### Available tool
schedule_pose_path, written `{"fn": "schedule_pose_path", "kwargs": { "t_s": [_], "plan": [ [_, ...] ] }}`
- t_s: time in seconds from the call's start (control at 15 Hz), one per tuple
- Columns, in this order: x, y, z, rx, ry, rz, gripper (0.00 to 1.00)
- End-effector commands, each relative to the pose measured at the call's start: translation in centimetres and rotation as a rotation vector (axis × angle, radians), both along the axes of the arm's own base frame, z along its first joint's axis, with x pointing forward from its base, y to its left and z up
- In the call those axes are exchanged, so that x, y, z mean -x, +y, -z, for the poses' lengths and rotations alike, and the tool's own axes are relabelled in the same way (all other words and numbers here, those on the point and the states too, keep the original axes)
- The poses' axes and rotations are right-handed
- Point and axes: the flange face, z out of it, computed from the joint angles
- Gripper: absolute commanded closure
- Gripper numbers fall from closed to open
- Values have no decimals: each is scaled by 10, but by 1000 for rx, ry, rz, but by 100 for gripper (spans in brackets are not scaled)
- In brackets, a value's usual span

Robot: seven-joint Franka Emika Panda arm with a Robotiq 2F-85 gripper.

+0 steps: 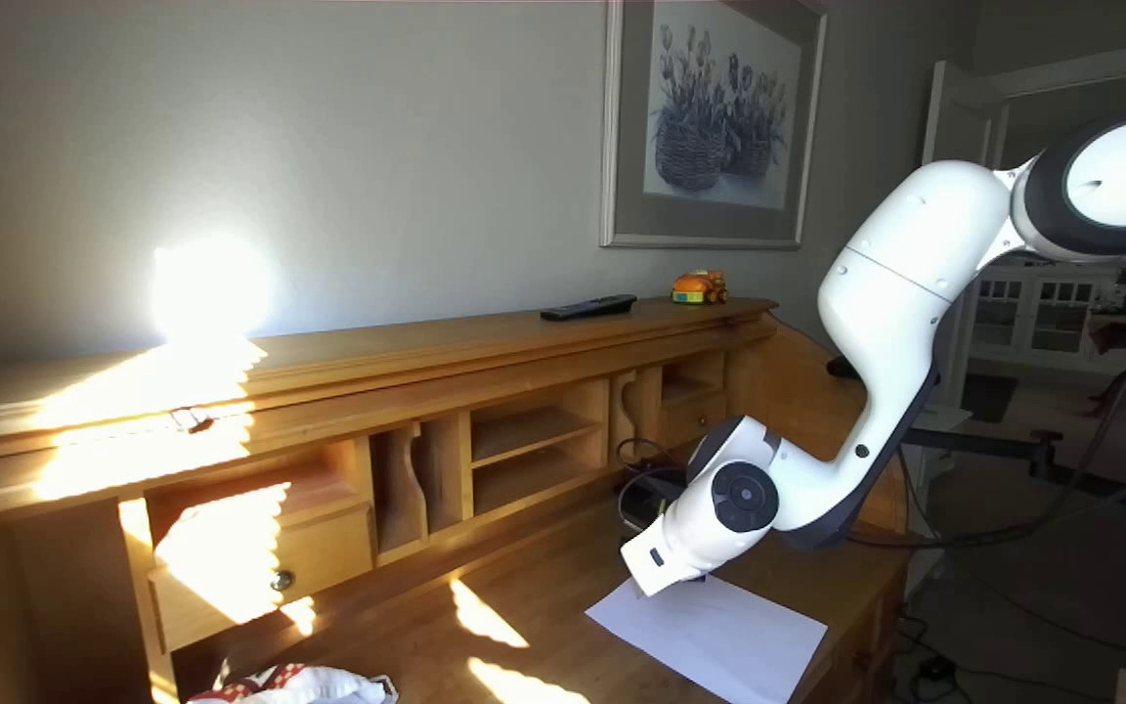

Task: Use the pencil to draw on the piece of paper

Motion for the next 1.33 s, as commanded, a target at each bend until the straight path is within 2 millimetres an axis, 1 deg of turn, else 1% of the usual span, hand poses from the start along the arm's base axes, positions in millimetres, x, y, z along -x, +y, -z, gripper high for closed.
{"fn": "schedule_pose_path", "kwargs": {
  "t_s": [0.0, 0.13, 0.33, 0.6, 1.0, 1.27],
  "plan": [
    [0, -10, -3, 72, -12, -36, 98],
    [2, -15, -1, 81, -5, -31, 98],
    [10, -24, 2, 90, 8, -8, 98],
    [21, -30, 0, 99, 21, 2, 98],
    [38, -27, -1, 98, 40, -11, 98],
    [39, -17, 0, 87, 39, -24, 98]
  ]
}}
